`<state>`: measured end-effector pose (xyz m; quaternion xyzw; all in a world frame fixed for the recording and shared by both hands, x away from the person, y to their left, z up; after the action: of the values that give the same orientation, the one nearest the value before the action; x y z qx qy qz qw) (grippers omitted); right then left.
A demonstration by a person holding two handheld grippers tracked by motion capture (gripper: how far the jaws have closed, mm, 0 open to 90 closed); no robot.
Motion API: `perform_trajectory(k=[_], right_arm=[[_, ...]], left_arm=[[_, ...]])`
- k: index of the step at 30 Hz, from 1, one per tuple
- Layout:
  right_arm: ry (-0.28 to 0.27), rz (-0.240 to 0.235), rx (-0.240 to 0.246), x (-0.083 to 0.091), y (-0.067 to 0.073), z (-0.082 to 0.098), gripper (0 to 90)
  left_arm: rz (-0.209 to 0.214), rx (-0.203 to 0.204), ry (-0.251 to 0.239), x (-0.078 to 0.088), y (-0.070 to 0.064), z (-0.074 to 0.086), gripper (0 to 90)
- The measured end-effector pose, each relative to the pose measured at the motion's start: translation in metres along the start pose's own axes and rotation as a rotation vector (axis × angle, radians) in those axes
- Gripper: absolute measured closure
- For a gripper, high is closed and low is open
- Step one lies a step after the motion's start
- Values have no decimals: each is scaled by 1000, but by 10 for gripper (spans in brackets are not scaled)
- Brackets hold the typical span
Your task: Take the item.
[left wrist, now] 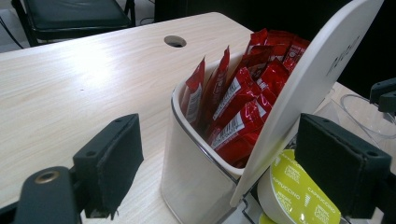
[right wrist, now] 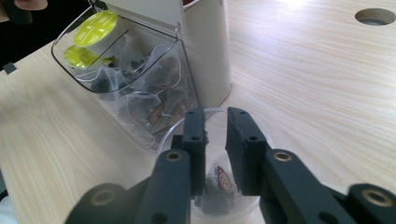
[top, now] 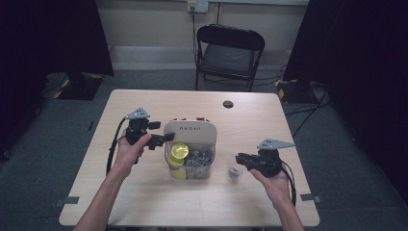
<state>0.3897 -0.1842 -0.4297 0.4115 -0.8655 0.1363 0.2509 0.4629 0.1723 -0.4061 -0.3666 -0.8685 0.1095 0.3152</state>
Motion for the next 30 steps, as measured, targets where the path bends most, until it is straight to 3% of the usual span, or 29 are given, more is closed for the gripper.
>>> perform_trajectory(k=[8,14,17,20,25,30], right_arm=[[-11,17,-21,4,-2,-1,612],[-21,73,-39,21,-8,4,483],[-30,107,-55,28,-12,12,479],[-14,132,-61,32,-15,21,466],[18,173,-84,36,-19,39,329],[72,185,-114,30,-19,59,262]], left_arm=[[-4,4,5,1,2,0,149],[-1,10,2,1,2,0,142],[-4,10,2,2,2,1,143],[-10,11,8,2,3,2,143],[-11,13,7,3,4,2,143],[-17,11,8,5,6,3,147]])
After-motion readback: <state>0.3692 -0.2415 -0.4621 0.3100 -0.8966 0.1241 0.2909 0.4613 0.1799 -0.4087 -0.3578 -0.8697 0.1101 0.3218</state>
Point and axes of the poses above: each handheld gripper's, and its own axes: x roughly backward along the jaws, z roughly out of its underside, y roughly to its left, the point moved 4 cm from there along -x, roughly forward along the jaws, and after that the axes turned 15 degrees about x, right-handed, at the moved point
